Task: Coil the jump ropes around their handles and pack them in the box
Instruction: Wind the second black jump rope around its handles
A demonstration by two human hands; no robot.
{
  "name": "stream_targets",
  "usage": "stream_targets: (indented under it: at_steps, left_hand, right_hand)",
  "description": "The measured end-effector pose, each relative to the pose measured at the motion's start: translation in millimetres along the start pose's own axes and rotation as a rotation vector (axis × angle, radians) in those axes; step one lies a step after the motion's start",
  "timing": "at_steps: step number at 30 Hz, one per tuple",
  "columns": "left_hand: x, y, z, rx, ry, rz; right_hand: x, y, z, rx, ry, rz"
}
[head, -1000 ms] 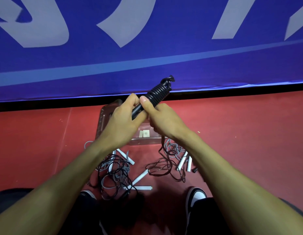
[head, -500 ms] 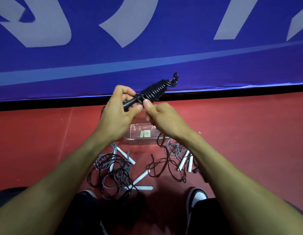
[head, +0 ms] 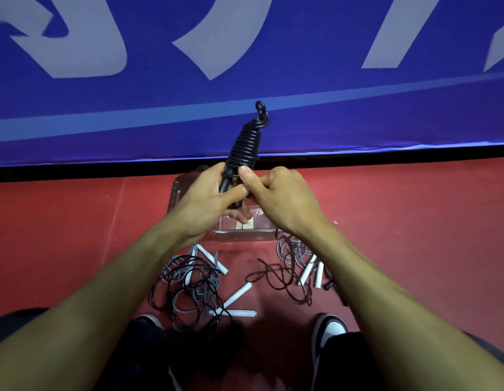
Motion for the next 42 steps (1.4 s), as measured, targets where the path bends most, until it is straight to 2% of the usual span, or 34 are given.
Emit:
stream_targets:
  at_steps: [4,13,17,20,23,27,31,34,38,42]
  left_hand:
    - [1,-3,-1,0.029,-0.036,0.004]
    - [1,-5,-5,0.036,-0.076,0.006]
    - [0,-3,-2,-0.167,-0.089,-0.099]
    - [1,1,1,-0.17,-0.066,-0.119]
    - [2,2,0,-0.024,0.03,-0.077]
    - [2,-6,-10,0.205,0.17,-0.068]
    - [-1,-4,-10,0.748,0.09,0.032]
    - [-10,-1,8,0.884,-0.012,0.072]
    - [-9,-1,13,0.721,-0.093,0.06]
    - [1,-4,1,0.111,0.009,-0.048]
  right_hand:
    - [0,4,2,-0.018,0.037,0.053]
    - [12,13,-1,0.244,-0.225,-0.102]
    - [9,16,-1,0.096,-0.081,-0.064]
    - [6,13,3,0.037,0.057,-0.01]
    - [3,7,6,0.104,0.079,0.009]
    - [3,2,4,0.128,-0.072,-0.046]
    - [-1,-1,8,0.199,-0.239,0.032]
    - [-4,2,12,0.217,-0.249,0.043]
    - [0,5,10,0.26,-0.192,0.06]
    - [8,7,1,0.372,-0.188,0.121]
Point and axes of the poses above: each hand's wrist, its own x-axis towards the middle knuckle, its own z-axis out of the palm, y = z × x, the point moved 1 cm from there along x, towards the middle knuckle, and after that the axes turned 10 degrees about z, right-handed, at the moved point
